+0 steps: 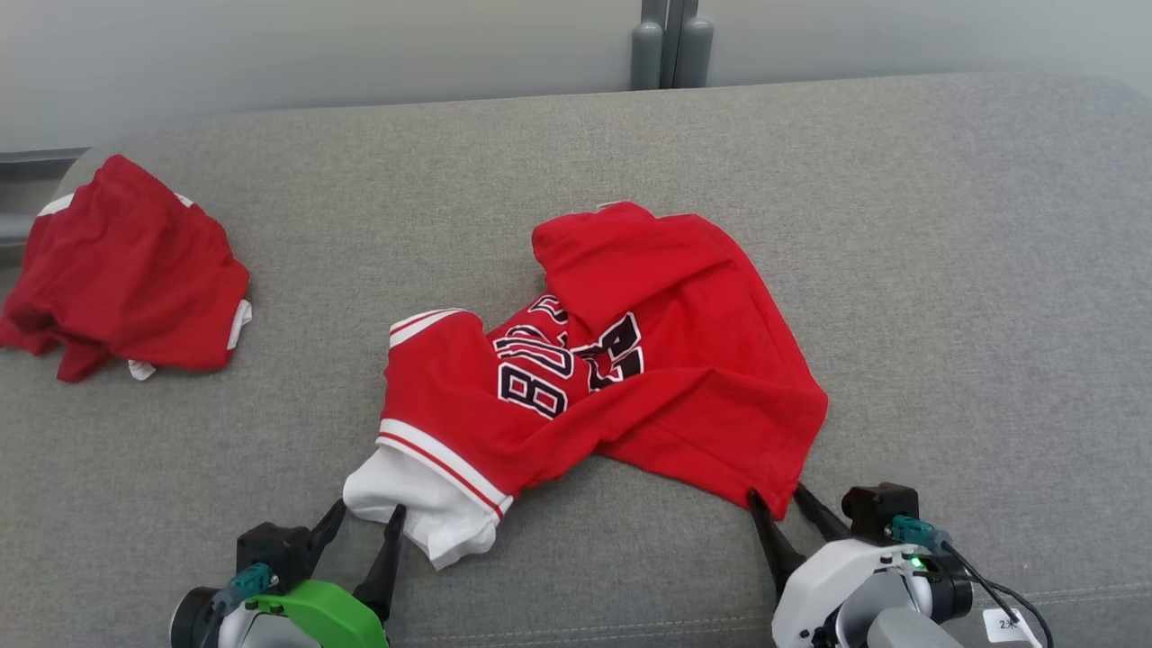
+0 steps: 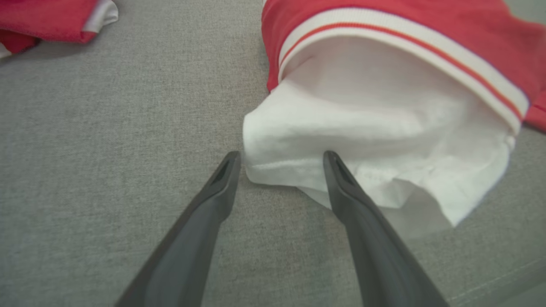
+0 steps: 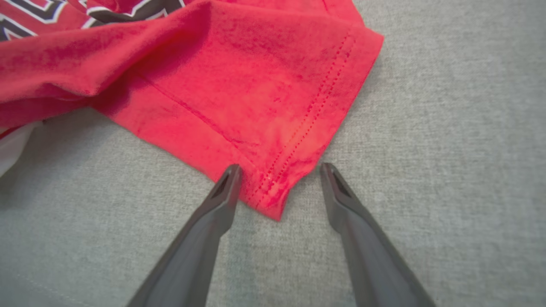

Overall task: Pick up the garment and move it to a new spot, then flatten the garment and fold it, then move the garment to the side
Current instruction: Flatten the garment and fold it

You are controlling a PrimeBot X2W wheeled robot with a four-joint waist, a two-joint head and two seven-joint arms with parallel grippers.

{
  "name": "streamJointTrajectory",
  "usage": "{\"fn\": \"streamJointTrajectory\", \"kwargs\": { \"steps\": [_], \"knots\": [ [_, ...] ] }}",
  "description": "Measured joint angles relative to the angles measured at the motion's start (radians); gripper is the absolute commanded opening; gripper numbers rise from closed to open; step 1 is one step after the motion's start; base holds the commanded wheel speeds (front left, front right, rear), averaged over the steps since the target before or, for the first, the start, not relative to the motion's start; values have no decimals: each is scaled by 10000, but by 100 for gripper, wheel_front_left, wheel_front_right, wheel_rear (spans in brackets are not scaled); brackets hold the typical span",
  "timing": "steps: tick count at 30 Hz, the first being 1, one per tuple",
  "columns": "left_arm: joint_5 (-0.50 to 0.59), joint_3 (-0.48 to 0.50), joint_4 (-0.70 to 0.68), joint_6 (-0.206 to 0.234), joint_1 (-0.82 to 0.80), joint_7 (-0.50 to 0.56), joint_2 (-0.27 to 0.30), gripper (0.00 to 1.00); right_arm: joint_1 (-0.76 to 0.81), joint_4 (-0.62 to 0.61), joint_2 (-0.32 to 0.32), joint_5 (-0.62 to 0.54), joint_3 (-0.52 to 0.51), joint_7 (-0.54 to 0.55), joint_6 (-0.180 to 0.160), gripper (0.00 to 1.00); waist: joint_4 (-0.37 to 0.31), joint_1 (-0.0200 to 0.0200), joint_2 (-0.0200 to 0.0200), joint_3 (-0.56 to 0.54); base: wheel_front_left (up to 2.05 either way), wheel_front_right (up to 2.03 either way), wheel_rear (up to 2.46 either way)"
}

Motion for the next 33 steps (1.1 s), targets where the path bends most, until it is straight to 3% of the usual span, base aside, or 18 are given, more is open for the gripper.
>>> {"fn": "streamJointTrajectory", "kwargs": {
  "steps": [1, 5, 10, 23, 33],
  "knots": [
    [-100, -82, 50, 0, -43, -6, -15, 0, -59, 84, -6, 73, 107, -10, -2, 0, 1, 0, 0, -14, 0, 0, 0],
    [-441, -531, 244, 0, -215, -6, 23, 0, -237, 309, 10, 276, 403, -54, 0, 0, -13, 0, 0, -58, 0, 0, 0],
    [-539, -293, -119, 0, -218, -8, 194, 0, -330, 161, 21, 261, 226, -63, 0, 0, -27, 0, 0, -125, 0, 0, 0],
    [65, 462, -3062, 0, 350, -8, 759, 0, -24, -2042, -320, 587, 109, -67, 0, 0, -85, 0, 0, -312, 0, 0, 0],
    [-79, -612, -4069, -2, -1961, 198, 1802, 0, -2105, -2535, -922, 617, 1072, 199, 0, 0, -411, 0, 0, -10, 0, 0, 0]
  ]
}}
